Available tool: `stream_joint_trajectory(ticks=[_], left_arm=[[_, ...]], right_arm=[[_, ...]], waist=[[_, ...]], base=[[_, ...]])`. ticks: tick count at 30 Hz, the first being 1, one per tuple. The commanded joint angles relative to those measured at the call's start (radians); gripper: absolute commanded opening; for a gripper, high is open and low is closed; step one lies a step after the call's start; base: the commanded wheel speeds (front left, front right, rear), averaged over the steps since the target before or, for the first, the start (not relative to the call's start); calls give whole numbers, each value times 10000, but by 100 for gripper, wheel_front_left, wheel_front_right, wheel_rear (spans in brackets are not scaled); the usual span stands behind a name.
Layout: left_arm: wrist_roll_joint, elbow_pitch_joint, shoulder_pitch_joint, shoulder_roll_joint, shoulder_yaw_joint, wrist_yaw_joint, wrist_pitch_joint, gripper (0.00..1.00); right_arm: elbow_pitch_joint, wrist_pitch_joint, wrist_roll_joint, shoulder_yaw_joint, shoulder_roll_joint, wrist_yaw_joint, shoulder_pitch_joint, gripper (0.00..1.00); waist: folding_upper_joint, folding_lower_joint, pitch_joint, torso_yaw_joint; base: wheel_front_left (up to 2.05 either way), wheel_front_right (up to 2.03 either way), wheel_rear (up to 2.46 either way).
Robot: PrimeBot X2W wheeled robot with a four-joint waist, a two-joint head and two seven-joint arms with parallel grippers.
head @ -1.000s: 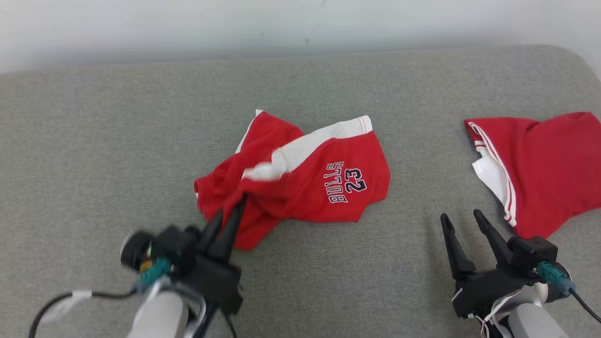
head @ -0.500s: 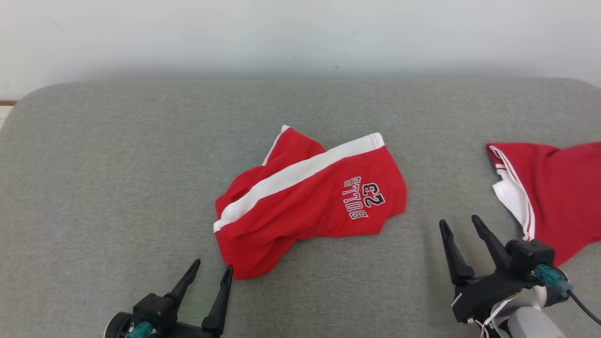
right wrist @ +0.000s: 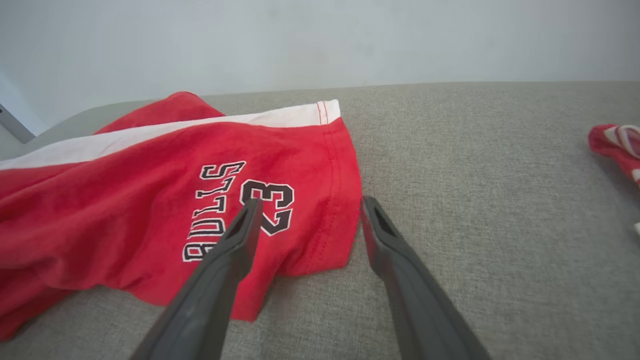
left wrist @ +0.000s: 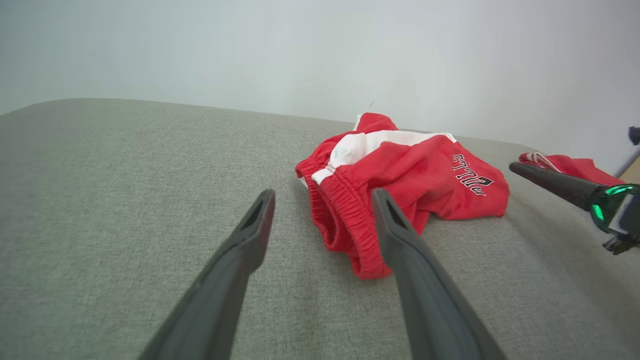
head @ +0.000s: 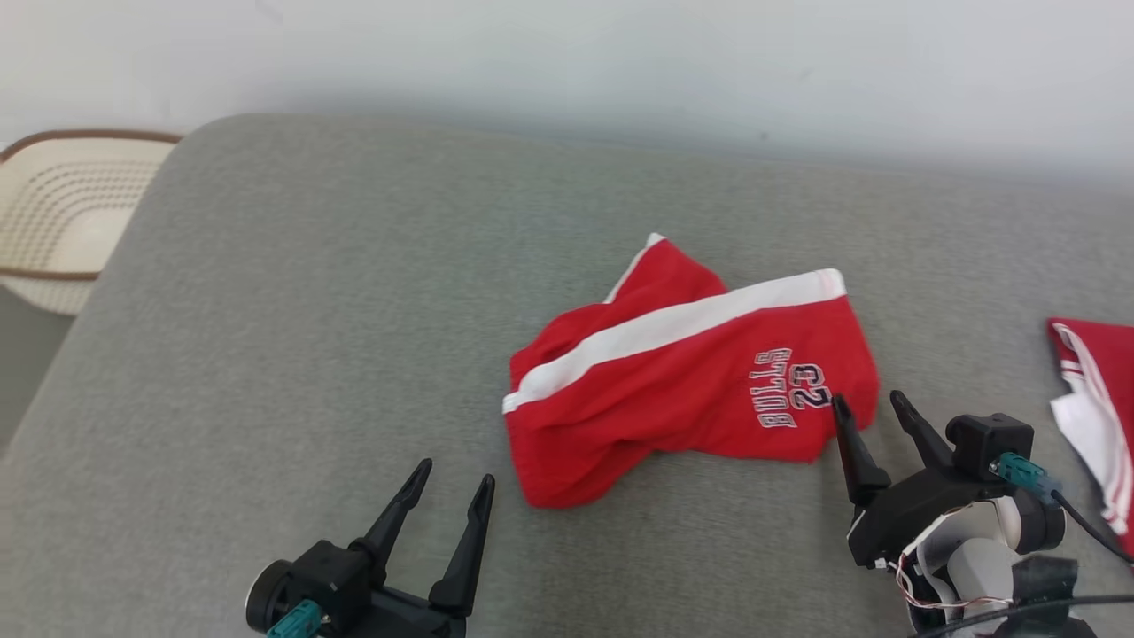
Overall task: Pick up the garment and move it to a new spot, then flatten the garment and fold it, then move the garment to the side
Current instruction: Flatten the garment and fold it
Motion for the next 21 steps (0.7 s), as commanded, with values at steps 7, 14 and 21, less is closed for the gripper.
stream_joint_trajectory(ticks=[7, 14, 21], left_arm=[[-142, -150, 176, 4, -130, 91, -40, 100], [-222, -241, 70, 3, -198, 85, -40, 100], [-356, -365, 145, 3, -309, 136, -40, 100]], right_arm=[[1454, -38, -319, -3, 239, 0, -535, 100], [2474, -15, -672, 101, 382, 0, -855, 39], [1789, -18, -989, 185, 263, 0, -328, 0]], waist=[[-1, 0, 112, 626], [-1, 0, 105, 587], [-1, 0, -145, 245]], base=[[0, 0, 0], [0, 0, 0], [0, 0, 0]])
